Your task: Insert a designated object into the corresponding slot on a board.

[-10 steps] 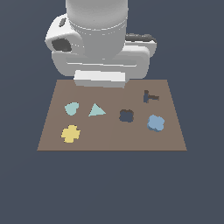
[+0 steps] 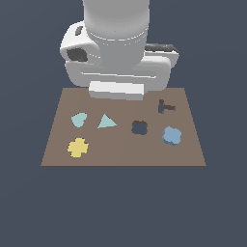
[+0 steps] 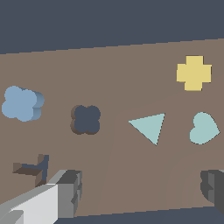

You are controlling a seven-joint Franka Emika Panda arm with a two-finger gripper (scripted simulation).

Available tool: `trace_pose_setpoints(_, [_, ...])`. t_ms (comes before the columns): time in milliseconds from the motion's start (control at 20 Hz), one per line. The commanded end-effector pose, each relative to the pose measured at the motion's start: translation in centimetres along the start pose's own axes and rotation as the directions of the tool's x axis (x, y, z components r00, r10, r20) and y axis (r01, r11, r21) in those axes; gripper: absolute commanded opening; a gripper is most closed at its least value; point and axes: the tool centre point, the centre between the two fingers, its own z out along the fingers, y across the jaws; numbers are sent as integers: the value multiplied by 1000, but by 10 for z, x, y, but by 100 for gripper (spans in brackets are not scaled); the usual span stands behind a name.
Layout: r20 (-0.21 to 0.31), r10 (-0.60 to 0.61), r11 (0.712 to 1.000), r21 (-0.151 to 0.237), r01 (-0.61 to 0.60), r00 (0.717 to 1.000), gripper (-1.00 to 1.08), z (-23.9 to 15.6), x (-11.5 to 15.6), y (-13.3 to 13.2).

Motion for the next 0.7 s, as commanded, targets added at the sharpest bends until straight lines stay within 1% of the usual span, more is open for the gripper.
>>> trace_pose_setpoints(0, [-1, 12, 1000, 1, -12, 1000, 100, 5, 1, -9])
trace_pose_setpoints(250, [-6, 53, 999, 3, -53, 999, 100, 22, 6, -37])
trace_pose_setpoints(650, [-16, 144, 990, 8, -144, 989, 100, 57, 23, -96])
